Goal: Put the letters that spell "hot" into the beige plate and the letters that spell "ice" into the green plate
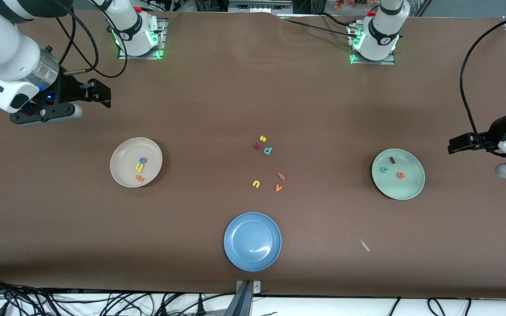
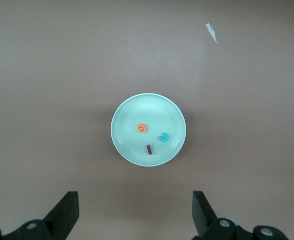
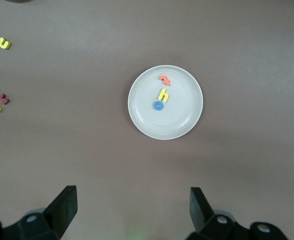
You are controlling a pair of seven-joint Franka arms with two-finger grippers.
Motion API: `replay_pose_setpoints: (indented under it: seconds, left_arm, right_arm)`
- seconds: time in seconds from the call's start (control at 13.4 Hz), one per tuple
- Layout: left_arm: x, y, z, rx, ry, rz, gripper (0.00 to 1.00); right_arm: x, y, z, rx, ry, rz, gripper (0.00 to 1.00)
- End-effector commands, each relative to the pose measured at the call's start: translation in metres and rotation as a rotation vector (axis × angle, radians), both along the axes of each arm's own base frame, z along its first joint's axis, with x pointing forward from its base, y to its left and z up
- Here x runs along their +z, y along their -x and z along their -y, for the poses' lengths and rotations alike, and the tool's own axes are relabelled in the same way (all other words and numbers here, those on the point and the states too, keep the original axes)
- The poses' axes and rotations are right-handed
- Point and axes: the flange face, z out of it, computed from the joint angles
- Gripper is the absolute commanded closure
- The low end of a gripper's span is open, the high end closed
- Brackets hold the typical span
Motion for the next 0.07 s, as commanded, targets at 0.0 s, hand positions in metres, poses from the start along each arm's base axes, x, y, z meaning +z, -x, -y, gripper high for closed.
replay_pose_setpoints:
  seconds: [0.0]
  left_arm:
    - [0.0026,0.0023,-0.0018,-0.008,-0.02,0.004,0.0]
  right_arm:
    - [-0.0012,-0.0066,-0.002,-0.013,-0.015,-0.018,0.0]
